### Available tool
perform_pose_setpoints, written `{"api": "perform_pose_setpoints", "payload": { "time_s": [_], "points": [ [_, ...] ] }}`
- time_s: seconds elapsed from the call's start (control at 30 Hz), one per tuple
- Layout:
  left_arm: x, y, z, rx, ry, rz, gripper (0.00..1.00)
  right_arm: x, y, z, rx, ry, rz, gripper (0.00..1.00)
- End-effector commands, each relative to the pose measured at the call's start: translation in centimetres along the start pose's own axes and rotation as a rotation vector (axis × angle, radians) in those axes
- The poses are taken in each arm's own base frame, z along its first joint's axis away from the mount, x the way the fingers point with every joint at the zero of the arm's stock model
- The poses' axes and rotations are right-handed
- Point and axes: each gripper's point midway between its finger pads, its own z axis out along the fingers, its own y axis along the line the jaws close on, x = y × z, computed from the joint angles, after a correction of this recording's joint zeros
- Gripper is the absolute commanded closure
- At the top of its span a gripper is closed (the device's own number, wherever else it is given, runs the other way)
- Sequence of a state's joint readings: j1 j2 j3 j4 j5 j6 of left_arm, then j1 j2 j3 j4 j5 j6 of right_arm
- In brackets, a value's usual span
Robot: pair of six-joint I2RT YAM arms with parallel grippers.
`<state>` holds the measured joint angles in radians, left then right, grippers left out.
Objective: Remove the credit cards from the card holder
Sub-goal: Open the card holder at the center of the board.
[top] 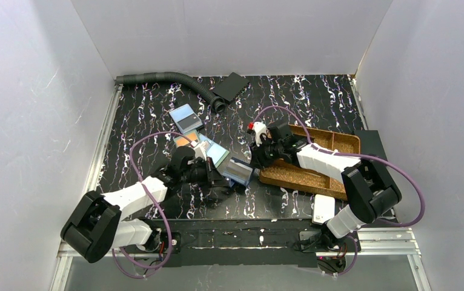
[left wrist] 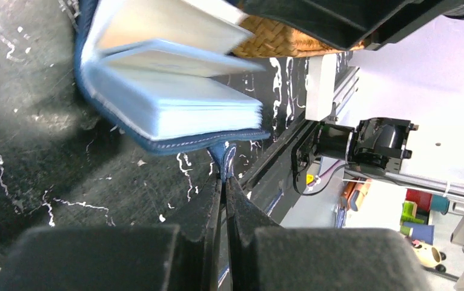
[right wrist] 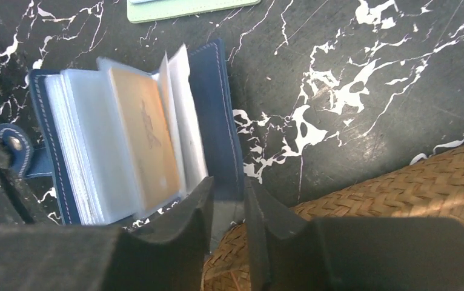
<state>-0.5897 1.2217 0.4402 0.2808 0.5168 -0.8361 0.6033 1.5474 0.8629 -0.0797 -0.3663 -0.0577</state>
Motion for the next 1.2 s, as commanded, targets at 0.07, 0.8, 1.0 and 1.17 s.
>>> {"api": "perform_pose_setpoints", "payload": {
  "time_s": [0.07, 0.8, 1.0, 1.17],
  "points": [
    [-0.6, -1.3, -0.7, 0.021, 0.113, 0.086, 1.00, -4.0, -0.4, -2.8, 0.065, -0.106, -0.145, 0.52],
    [4.9, 3.0, -2.0, -0.114, 0.315, -0.145, 1.00, -0.2, 7.9, 0.1, -0.361, -0.004, -0.228, 0.48],
    [4.9, 3.0, -1.7, -0.103, 0.301, -0.164, 1.00, 0.8, 8.2, 1.3, -0.340, 0.043, -0.234, 0.54],
    [4.8, 3.8, -1.7, -0.144, 0.288, -0.168, 0.95, 0.8, 9.2, 1.3, -0.364, 0.047, -0.245, 0.96]
  ]
}}
